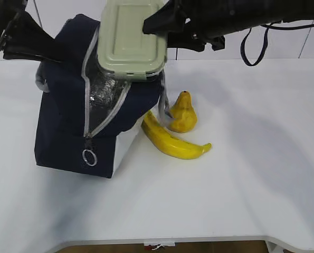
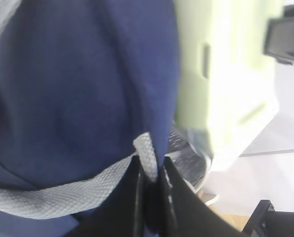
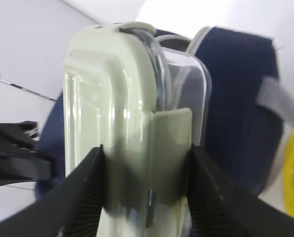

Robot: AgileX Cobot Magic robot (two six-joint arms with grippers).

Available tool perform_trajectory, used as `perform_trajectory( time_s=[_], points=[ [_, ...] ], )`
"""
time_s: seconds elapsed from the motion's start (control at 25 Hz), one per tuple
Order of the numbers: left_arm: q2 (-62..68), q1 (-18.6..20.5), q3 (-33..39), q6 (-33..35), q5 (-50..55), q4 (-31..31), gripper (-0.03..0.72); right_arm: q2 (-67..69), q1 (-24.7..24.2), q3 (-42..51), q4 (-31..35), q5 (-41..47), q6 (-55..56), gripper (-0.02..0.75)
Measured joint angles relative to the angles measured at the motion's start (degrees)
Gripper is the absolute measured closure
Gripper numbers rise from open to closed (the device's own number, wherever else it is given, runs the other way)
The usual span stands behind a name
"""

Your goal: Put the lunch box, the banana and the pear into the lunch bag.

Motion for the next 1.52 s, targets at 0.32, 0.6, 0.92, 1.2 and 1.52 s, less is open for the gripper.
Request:
perform_trajectory(
  time_s=[0.32,0.6,0.92,1.2,1.52],
  points=[
    [0.0,0.0,0.0,1.4,-0.64,0.0,0.678,2.36,0.03,0.0,-4.92,-1.02,0.0,0.358],
    [0.0,0.0,0.0,2.02,-1.46,0.0,0.678,2.36,1.62,0.0,-5.11,-2.37,-1.37,0.358],
    [0.0,0.0,0.0,2.02,-1.77,0.0,0.678,2.58,5.62,0.0,-7.11,-7.02,-3.24,0.358],
    [0.0,0.0,0.0,3.36,-1.77,0.0,0.678,6.51,5.98,-2.88,-7.5,-7.47,-3.42,0.358],
    [0.0,0.0,0.0,5.73,-1.77,1.67,0.678,12.97,8.73,-10.36,-7.39,-5.54,-3.42,0.358]
  ],
)
